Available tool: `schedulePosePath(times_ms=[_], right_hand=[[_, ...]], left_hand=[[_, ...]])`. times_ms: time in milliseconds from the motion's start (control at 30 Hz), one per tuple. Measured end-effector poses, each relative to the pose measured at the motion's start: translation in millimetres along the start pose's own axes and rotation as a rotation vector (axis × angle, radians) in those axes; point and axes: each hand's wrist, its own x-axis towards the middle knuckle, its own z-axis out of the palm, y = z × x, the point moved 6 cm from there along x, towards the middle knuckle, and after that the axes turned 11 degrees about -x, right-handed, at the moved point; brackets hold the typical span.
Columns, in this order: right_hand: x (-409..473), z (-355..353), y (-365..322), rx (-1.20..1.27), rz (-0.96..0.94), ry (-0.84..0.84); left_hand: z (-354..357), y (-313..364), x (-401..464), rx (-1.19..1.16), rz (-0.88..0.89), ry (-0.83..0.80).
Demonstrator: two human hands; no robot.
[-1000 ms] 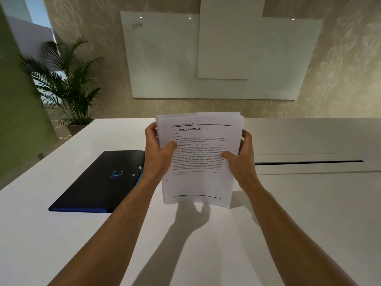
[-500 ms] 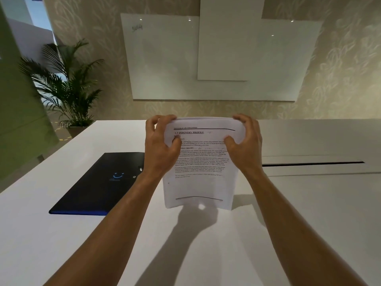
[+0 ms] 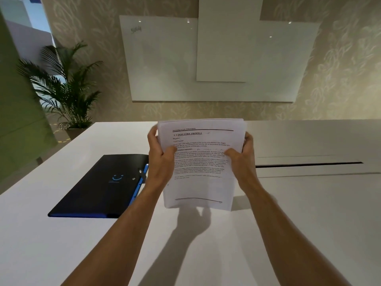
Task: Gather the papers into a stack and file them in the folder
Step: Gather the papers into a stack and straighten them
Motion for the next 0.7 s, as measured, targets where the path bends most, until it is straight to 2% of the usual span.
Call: schedulePosePath(times_ms=[133, 267, 400, 600, 700], right_hand=[[-8, 13, 11, -0.063, 0.056, -0.040], [-6, 2, 18, -0.048, 0.074, 0.041], [-12, 11, 31, -0.043, 0.110, -0.036], [-11, 5, 36, -0.024, 0.125, 0.051], [-16, 13, 42, -0.069, 0.117, -0.024]], left_hand=[[-1, -27, -7, 0.053, -0.138, 0.063], [-9, -31, -5, 0.034, -0.163, 0.138], [-6, -39, -10, -0.005, -0.229, 0.080], [-10, -41, -8, 0.008, -0.210, 0.127], [-9, -49, -10, -0.021, -0.244, 0.100]])
